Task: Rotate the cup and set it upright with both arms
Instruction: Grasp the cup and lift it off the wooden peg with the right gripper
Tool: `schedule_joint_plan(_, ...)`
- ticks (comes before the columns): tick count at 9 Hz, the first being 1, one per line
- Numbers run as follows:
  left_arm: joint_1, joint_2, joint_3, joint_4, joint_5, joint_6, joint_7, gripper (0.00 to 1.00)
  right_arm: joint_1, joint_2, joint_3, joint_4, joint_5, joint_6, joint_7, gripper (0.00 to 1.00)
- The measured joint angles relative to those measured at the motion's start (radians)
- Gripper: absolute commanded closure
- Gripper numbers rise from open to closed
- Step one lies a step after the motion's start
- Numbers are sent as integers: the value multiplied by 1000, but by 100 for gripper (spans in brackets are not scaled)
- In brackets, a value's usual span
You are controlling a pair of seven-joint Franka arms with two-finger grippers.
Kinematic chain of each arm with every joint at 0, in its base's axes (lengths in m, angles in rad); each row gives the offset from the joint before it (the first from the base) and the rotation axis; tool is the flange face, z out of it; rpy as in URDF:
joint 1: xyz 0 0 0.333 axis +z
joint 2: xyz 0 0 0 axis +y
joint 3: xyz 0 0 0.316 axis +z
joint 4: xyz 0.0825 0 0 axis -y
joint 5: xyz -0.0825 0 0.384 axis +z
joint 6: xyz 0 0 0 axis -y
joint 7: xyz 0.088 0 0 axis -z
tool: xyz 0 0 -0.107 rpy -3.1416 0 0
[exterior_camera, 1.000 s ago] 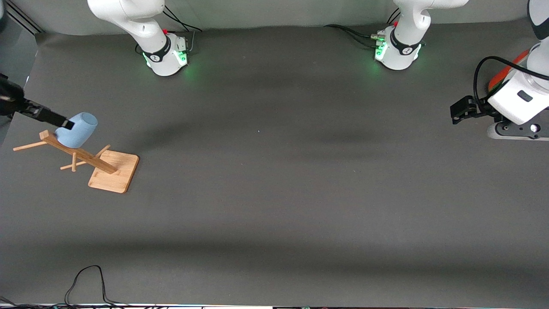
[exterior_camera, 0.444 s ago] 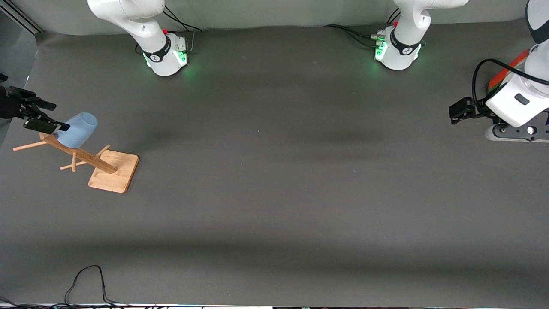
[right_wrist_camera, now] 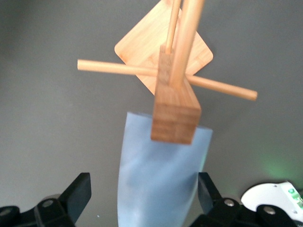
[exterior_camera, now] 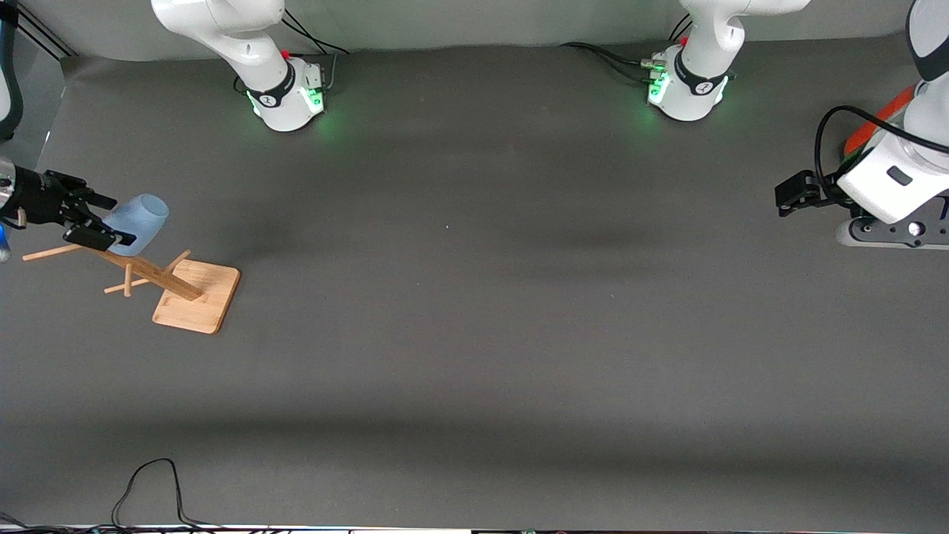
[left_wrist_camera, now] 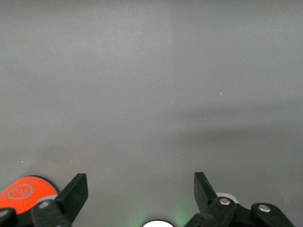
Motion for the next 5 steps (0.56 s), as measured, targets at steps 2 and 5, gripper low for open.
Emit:
schedule_joint_plan(2,0,1,0,0,0,0,0,0,1,22,0,-16,39,25,1,4)
schedule_joint_plan(5,0,1,0,0,0,-4,0,0,1,32,0,-35,47,37,1,29)
